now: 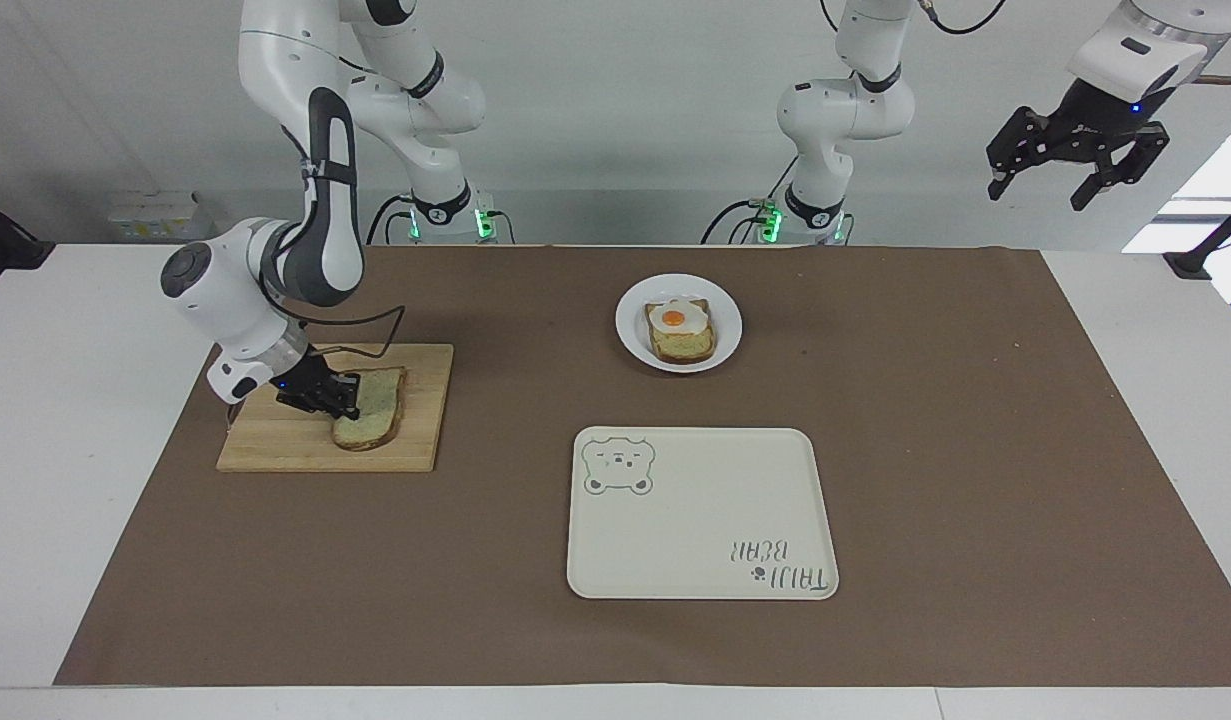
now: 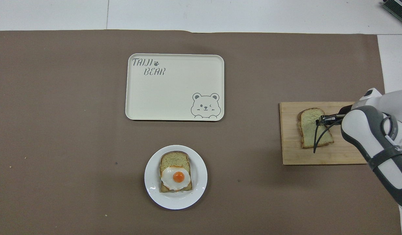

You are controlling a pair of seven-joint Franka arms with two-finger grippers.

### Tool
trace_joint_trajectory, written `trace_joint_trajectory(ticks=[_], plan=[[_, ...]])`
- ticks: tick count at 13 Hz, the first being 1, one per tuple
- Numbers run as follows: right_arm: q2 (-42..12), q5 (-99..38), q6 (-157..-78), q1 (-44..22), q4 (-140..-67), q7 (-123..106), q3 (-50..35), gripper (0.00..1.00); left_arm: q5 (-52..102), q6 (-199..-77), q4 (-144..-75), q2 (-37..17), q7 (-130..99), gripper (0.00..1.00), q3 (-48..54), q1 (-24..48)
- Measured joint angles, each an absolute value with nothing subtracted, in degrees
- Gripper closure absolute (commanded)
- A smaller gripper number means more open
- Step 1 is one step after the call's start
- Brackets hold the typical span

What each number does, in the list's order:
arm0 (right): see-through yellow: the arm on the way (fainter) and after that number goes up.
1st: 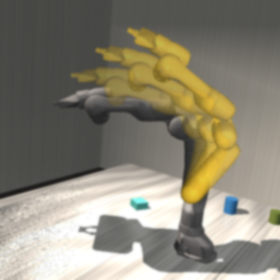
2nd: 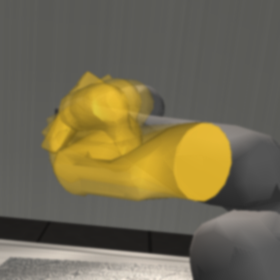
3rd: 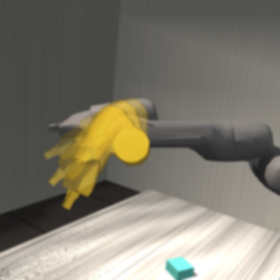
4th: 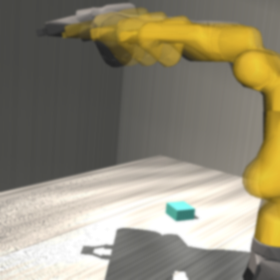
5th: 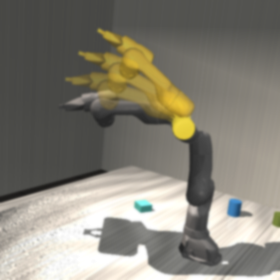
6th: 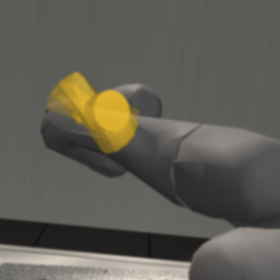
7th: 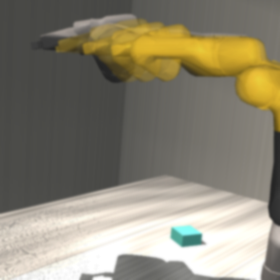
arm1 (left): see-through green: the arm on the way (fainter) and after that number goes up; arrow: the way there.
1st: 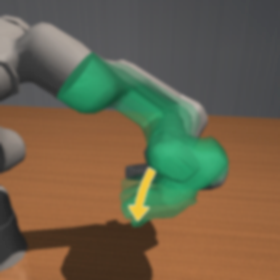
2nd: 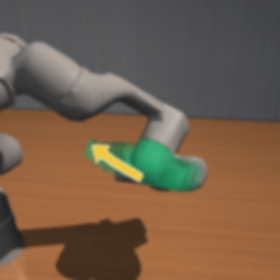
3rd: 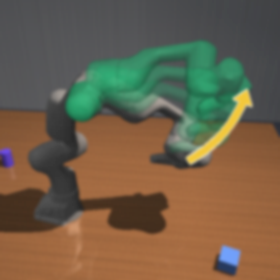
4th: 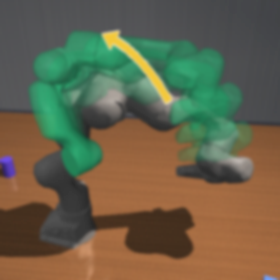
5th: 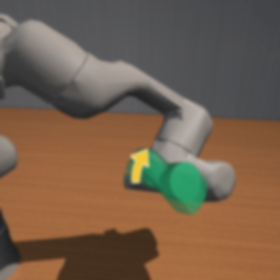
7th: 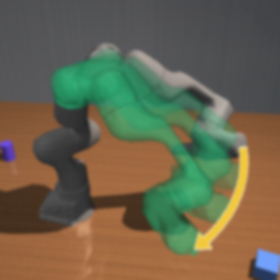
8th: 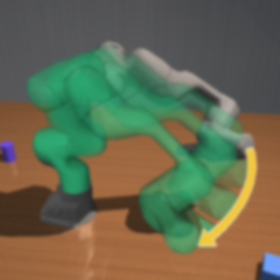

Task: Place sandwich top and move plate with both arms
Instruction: 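Close the right gripper on the bread slice and lift it, then carry the bread slice with the right gripper over the egg plate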

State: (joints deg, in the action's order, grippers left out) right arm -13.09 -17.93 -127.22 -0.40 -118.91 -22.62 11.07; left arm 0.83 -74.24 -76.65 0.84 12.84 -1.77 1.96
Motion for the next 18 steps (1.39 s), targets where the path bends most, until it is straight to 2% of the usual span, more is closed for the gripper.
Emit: trace_joint_trajectory(ticks=[10, 15, 18], plan=[[-11.0, -17.9, -104.4, -0.5, -104.8, -22.6, 10.6, 1.0, 0.8, -73.8, -76.7, 0.8, 12.8, 0.0, -1.7, 2.0], [-10.5, -22.4, -97.3, -1.6, -103.5, -21.0, 8.8, 1.0, 0.8, -73.8, -76.7, 0.9, 12.8, 0.0, -1.8, 2.0], [-10.4, -22.5, -96.4, -6.8, -103.6, -15.8, 8.5, 1.0, 0.8, -73.7, -76.7, 0.9, 12.8, 0.0, -1.8, 2.0]])
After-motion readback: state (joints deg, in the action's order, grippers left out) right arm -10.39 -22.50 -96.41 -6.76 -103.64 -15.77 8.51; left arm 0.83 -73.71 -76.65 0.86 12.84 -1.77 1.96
